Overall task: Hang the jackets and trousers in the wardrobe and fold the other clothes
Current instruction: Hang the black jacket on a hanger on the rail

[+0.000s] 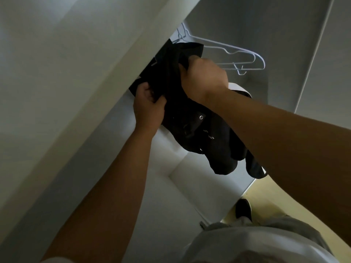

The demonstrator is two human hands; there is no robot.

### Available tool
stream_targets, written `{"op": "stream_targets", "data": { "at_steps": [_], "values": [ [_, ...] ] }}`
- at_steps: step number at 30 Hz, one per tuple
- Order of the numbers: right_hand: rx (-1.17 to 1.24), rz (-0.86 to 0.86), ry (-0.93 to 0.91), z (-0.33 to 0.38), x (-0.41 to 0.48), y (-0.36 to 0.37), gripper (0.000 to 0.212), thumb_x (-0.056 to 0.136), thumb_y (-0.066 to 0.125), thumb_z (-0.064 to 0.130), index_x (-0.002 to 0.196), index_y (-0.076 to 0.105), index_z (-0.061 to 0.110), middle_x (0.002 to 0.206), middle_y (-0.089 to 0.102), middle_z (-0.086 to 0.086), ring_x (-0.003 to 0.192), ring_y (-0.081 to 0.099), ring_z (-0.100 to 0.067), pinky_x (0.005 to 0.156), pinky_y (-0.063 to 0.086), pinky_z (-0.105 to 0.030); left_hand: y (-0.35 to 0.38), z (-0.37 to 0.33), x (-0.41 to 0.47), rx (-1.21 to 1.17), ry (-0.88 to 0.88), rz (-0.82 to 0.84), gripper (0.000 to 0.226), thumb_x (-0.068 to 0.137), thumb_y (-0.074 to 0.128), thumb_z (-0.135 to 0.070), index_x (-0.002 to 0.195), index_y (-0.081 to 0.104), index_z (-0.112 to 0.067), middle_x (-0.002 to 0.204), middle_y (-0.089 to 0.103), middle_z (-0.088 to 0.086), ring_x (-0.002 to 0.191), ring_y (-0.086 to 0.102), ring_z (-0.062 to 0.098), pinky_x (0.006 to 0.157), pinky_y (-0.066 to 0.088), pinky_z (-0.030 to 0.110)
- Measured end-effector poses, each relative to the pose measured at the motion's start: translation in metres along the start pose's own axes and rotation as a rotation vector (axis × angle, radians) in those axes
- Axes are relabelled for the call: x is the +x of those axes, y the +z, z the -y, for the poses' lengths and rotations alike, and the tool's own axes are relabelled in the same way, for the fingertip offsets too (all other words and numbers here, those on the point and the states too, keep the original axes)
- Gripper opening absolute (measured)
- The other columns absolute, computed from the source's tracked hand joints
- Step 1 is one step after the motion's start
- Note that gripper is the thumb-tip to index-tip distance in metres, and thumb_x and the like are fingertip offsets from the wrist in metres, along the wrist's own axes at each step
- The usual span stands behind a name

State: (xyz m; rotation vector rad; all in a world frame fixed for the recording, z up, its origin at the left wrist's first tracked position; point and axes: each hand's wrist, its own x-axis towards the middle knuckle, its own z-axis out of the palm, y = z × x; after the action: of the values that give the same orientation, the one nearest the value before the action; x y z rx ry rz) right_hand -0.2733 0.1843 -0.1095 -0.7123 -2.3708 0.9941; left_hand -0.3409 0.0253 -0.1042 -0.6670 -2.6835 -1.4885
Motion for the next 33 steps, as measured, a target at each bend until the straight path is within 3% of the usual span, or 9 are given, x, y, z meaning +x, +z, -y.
{"op": "stream_targets", "data": {
  "at_steps": [3,7,14,19,22,24,27,31,33],
  "values": [
    [-0.018,0.049,0.016,0.006,0.008,0.005,0.038,0.102,0.038,0.046,0.113,0.059,0.016,0.087,0.05,0.0,0.077,0.049,-0.025,0.066,0.035,-0.035,0.0,0.006,0.004,0.084,-0.019,-0.001,0.044,0.083,0.079,-0.016,0.122,0.06,-0.011,0.108,0.073,-0.008,0.098,0.069,0.004,0.094,0.057,0.036],
    [-0.057,0.097,0.025,0.009,0.014,0.006,0.036,0.102,0.039,0.042,0.116,0.059,0.016,0.091,0.051,-0.002,0.079,0.049,-0.027,0.07,0.037,-0.037,-0.003,0.015,0.006,0.154,-0.03,0.007,0.037,0.083,0.076,-0.009,0.115,0.06,-0.011,0.103,0.069,-0.008,0.099,0.068,0.012,0.095,0.056,0.04],
    [-0.206,0.146,-0.011,0.006,0.015,0.005,0.009,0.099,0.047,0.029,0.095,0.051,0.022,0.076,0.049,0.001,0.074,0.052,-0.027,0.067,0.04,-0.036,0.0,0.029,0.006,0.298,-0.001,0.065,0.038,0.083,0.075,-0.009,0.12,0.064,-0.01,0.116,0.069,0.003,0.105,0.065,0.018,0.088,0.051,0.029],
    [-0.279,0.099,-0.052,0.007,0.014,0.007,0.015,0.1,0.045,0.029,0.102,0.055,0.019,0.07,0.042,0.003,0.065,0.048,-0.024,0.057,0.035,-0.033,-0.001,0.034,0.007,0.273,-0.004,0.043,0.029,0.082,0.076,-0.008,0.109,0.067,-0.01,0.102,0.068,-0.002,0.095,0.064,0.015,0.081,0.051,0.024],
    [-0.323,0.123,-0.053,0.004,0.017,0.006,0.022,0.1,0.046,0.026,0.113,0.06,0.014,0.093,0.061,-0.006,0.078,0.057,-0.03,0.065,0.038,-0.036,-0.002,0.035,0.012,0.297,0.005,0.083,0.029,0.08,0.078,-0.013,0.107,0.066,-0.012,0.097,0.066,-0.006,0.091,0.063,0.014,0.071,0.047,0.011],
    [-0.338,0.113,-0.074,-0.001,0.017,0.008,0.027,0.101,0.047,0.028,0.12,0.057,0.012,0.11,0.063,-0.012,0.098,0.06,-0.035,0.074,0.039,-0.04,-0.001,0.039,0.013,0.243,-0.059,0.11,0.036,0.079,0.08,-0.011,0.111,0.064,-0.012,0.104,0.069,-0.003,0.097,0.067,0.018,0.082,0.056,0.027],
    [-0.378,0.005,-0.105,-0.012,0.006,0.013,0.038,0.1,0.048,0.04,0.124,0.055,0.011,0.12,0.06,-0.016,0.114,0.055,-0.038,0.095,0.039,-0.048,0.002,0.045,0.011,0.022,-0.242,0.146,0.038,0.077,0.082,-0.002,0.11,0.063,-0.011,0.11,0.072,0.006,0.101,0.071,0.027,0.089,0.059,0.05],
    [-0.323,-0.19,-0.053,-0.042,-0.027,0.023,0.046,0.094,0.055,0.041,0.131,0.055,0.013,0.135,0.052,-0.013,0.127,0.047,-0.036,0.112,0.029,-0.053,0.008,0.052,0.009,-0.206,-0.409,0.187,0.04,0.079,0.079,0.005,0.116,0.066,-0.004,0.113,0.072,0.014,0.103,0.071,0.034,0.088,0.06,0.048],
    [-0.256,-0.28,-0.002,-0.053,-0.047,0.029,0.043,0.09,0.058,0.033,0.129,0.056,0.015,0.135,0.05,-0.014,0.126,0.046,-0.037,0.109,0.032,-0.055,0.009,0.053,0.008,-0.23,-0.432,0.188,0.036,0.077,0.081,0.005,0.109,0.068,-0.007,0.11,0.073,0.015,0.1,0.072,0.034,0.086,0.06,0.046]
  ]
}}
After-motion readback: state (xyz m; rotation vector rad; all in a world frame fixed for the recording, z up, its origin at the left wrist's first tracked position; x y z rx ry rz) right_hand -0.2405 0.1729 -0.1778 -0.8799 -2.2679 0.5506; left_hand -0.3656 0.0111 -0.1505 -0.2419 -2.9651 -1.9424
